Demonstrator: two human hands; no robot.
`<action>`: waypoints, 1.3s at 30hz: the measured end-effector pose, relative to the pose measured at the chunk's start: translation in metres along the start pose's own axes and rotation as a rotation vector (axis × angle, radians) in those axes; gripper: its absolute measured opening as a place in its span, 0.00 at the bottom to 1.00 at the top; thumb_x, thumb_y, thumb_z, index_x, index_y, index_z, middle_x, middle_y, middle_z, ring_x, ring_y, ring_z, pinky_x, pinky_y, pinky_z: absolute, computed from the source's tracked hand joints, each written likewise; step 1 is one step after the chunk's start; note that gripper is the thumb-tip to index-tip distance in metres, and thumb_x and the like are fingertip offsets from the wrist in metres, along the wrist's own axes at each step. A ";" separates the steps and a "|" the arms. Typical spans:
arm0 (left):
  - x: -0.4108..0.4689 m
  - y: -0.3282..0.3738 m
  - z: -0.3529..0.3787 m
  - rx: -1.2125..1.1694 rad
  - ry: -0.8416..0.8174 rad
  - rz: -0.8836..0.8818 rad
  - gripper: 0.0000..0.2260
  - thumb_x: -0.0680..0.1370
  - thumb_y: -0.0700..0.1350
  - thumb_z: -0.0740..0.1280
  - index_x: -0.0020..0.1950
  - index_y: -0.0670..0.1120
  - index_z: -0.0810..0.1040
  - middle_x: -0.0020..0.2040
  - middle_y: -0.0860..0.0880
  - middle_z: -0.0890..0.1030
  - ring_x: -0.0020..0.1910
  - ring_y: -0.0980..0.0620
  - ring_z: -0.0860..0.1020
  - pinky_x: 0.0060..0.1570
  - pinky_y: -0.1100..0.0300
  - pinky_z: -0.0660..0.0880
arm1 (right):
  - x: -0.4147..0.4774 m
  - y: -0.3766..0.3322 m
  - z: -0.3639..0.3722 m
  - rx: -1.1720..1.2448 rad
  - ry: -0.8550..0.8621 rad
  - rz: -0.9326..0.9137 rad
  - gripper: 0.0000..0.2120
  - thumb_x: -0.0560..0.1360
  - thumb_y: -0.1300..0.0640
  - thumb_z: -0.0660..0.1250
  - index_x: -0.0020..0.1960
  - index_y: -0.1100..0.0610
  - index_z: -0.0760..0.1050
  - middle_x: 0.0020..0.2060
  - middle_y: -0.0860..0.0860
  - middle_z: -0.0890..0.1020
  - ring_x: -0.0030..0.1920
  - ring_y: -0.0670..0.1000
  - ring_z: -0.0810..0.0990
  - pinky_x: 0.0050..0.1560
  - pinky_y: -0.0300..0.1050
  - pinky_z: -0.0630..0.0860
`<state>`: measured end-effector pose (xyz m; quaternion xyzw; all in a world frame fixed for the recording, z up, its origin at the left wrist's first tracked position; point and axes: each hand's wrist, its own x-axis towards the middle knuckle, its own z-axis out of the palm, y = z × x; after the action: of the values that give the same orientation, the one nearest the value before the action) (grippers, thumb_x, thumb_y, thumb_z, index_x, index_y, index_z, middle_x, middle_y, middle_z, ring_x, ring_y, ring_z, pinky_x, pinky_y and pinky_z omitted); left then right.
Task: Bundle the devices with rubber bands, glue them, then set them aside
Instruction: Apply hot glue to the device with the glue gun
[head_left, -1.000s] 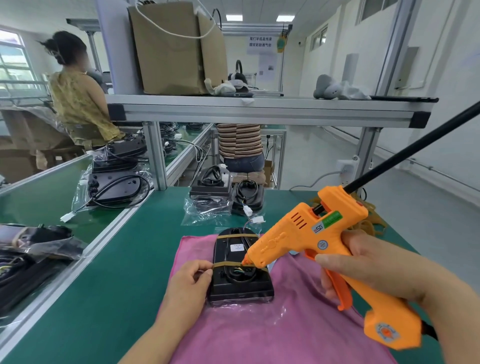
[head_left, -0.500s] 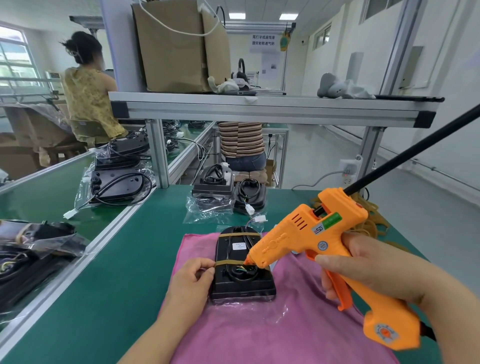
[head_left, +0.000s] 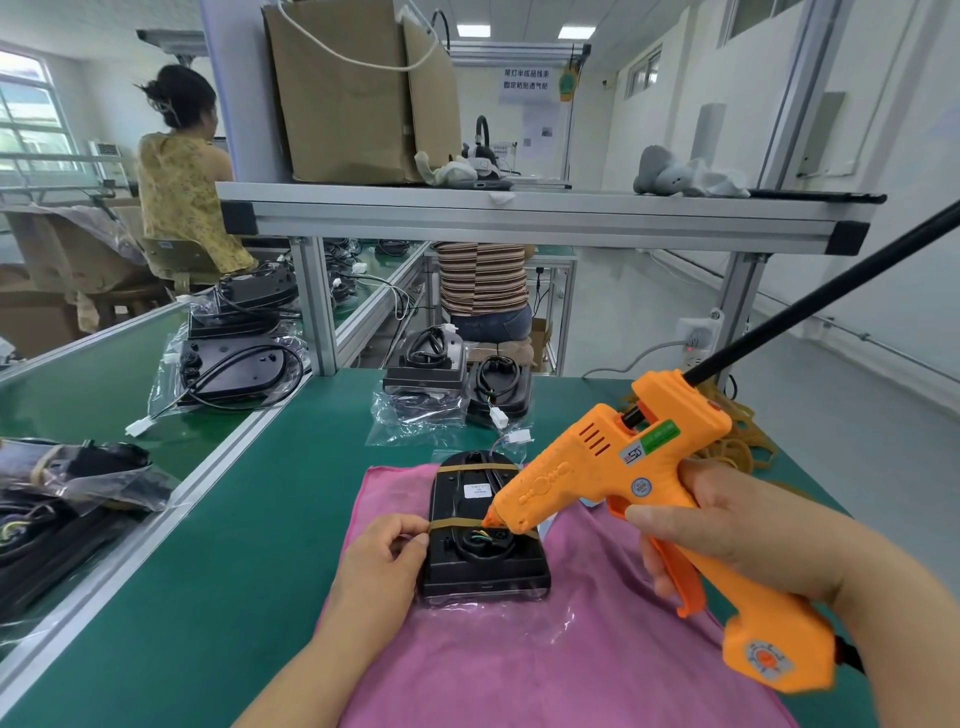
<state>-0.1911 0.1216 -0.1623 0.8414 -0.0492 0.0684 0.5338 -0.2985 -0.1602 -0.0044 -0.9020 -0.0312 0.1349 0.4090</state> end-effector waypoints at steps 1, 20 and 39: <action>0.000 0.000 0.000 0.001 0.001 0.002 0.10 0.78 0.40 0.67 0.43 0.55 0.82 0.43 0.62 0.82 0.41 0.66 0.78 0.37 0.73 0.70 | 0.001 0.000 0.000 -0.001 0.001 -0.001 0.14 0.79 0.46 0.65 0.59 0.55 0.73 0.42 0.53 0.86 0.43 0.53 0.86 0.54 0.54 0.81; 0.001 -0.002 0.001 -0.019 -0.001 -0.004 0.11 0.78 0.39 0.68 0.43 0.55 0.83 0.43 0.60 0.83 0.41 0.65 0.79 0.36 0.75 0.70 | 0.000 -0.003 0.002 0.000 -0.020 -0.014 0.18 0.77 0.42 0.66 0.57 0.56 0.73 0.42 0.54 0.86 0.44 0.56 0.86 0.55 0.57 0.80; -0.001 0.000 0.001 -0.020 0.006 -0.011 0.11 0.78 0.39 0.68 0.43 0.55 0.83 0.42 0.55 0.84 0.40 0.63 0.79 0.36 0.72 0.69 | -0.009 -0.004 0.001 -0.047 -0.039 -0.001 0.22 0.73 0.39 0.65 0.57 0.55 0.74 0.43 0.52 0.86 0.45 0.54 0.86 0.57 0.56 0.79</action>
<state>-0.1919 0.1211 -0.1628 0.8359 -0.0436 0.0676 0.5429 -0.3071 -0.1586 -0.0004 -0.9085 -0.0428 0.1512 0.3872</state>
